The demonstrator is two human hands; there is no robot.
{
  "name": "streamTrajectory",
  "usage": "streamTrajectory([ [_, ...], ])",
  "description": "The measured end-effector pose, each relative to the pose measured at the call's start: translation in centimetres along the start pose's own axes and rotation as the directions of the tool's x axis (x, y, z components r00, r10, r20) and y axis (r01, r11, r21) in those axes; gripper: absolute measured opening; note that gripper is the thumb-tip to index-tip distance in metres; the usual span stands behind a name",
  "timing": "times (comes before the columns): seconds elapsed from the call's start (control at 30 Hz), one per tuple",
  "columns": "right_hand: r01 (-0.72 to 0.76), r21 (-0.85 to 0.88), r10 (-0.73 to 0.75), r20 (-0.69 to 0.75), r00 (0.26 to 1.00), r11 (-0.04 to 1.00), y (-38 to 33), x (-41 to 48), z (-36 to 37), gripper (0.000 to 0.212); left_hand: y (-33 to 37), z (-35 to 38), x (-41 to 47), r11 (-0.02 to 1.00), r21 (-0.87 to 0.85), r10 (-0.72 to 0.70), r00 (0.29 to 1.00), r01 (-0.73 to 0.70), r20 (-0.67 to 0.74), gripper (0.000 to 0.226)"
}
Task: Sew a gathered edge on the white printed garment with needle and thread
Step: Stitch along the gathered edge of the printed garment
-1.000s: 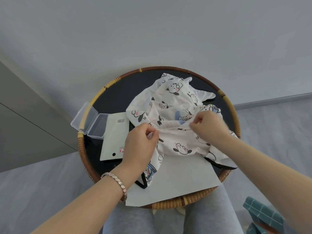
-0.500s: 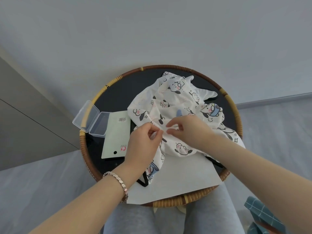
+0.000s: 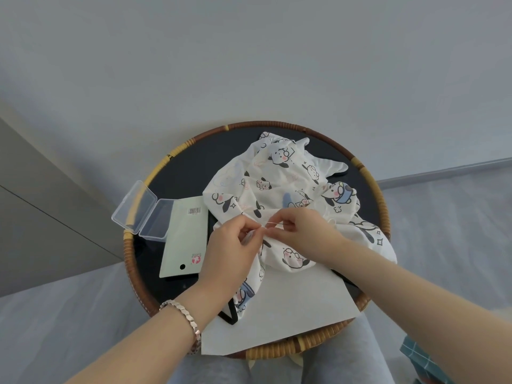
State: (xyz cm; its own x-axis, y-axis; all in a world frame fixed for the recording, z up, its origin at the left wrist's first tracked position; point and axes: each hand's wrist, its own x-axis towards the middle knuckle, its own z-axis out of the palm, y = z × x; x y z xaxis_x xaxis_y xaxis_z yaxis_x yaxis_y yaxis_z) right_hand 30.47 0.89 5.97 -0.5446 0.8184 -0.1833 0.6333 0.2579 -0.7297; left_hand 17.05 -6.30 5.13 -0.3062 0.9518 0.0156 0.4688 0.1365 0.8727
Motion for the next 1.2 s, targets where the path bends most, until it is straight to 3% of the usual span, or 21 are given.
streamTrajectory([
  [0.27,0.010,0.061,-0.008,-0.039,0.999,0.998,-0.4,-0.4,0.5,0.014,0.1,0.0,0.3,1.000,-0.011,0.014,1.000,-0.014,-0.026,0.017],
  [0.33,0.004,0.007,-0.004,-0.012,1.000,1.000,-0.4,-0.9,0.1,0.020,-0.2,-0.2,0.6,0.996,0.082,0.024,0.998,-0.020,-0.057,0.017],
  [0.4,-0.019,-0.164,0.023,0.020,1.000,0.986,0.0,-1.3,-0.6,0.017,-0.7,-0.7,1.0,0.985,0.171,0.028,0.995,-0.011,-0.096,0.010],
  [0.47,-0.098,-0.407,0.109,0.004,0.994,0.908,1.0,-1.4,-1.6,0.015,-1.1,-1.1,1.4,0.969,0.246,0.046,0.992,-0.015,-0.119,0.007],
  [0.57,-0.318,-0.644,0.385,-0.040,0.922,0.695,2.6,-1.5,-3.4,0.016,-1.3,-1.4,1.5,0.950,0.312,0.067,0.991,-0.027,-0.117,0.009],
  [0.63,-0.431,-0.688,0.500,-0.113,0.858,0.584,2.9,-1.8,-4.4,0.018,-1.4,-1.3,1.4,0.947,0.318,0.077,0.989,-0.034,-0.124,0.010],
  [0.7,-0.480,-0.687,0.499,-0.195,0.845,0.545,2.5,-1.9,-4.8,0.019,-1.5,-1.0,1.2,0.950,0.310,0.086,0.988,-0.043,-0.128,0.010],
  [0.73,-0.465,-0.681,0.448,-0.218,0.867,0.566,2.1,-1.8,-4.7,0.021,-1.4,-0.8,1.1,0.957,0.287,0.086,0.988,-0.045,-0.130,0.009],
  [0.8,-0.375,-0.582,0.294,-0.233,0.927,0.721,0.9,-1.6,-4.0,0.023,-1.2,-0.5,0.9,0.975,0.211,0.095,0.989,-0.070,-0.114,0.008],
  [0.9,-0.152,-0.250,0.110,-0.175,0.978,0.956,-1.3,-1.7,-2.5,0.022,-1.1,-0.4,0.4,0.978,0.137,0.174,0.980,-0.161,-0.096,0.004],
  [1.0,-0.018,-0.164,0.003,-0.093,0.996,0.986,-1.9,-1.6,-0.7,0.025,-1.5,-0.6,-0.1,0.961,0.132,0.257,0.960,-0.243,-0.109,0.002],
  [1.2,0.006,-0.195,-0.034,-0.138,0.990,0.981,-0.5,-1.2,1.2,0.019,-2.2,-0.6,-0.6,0.939,0.146,0.325,0.942,-0.311,-0.087,0.005],
])
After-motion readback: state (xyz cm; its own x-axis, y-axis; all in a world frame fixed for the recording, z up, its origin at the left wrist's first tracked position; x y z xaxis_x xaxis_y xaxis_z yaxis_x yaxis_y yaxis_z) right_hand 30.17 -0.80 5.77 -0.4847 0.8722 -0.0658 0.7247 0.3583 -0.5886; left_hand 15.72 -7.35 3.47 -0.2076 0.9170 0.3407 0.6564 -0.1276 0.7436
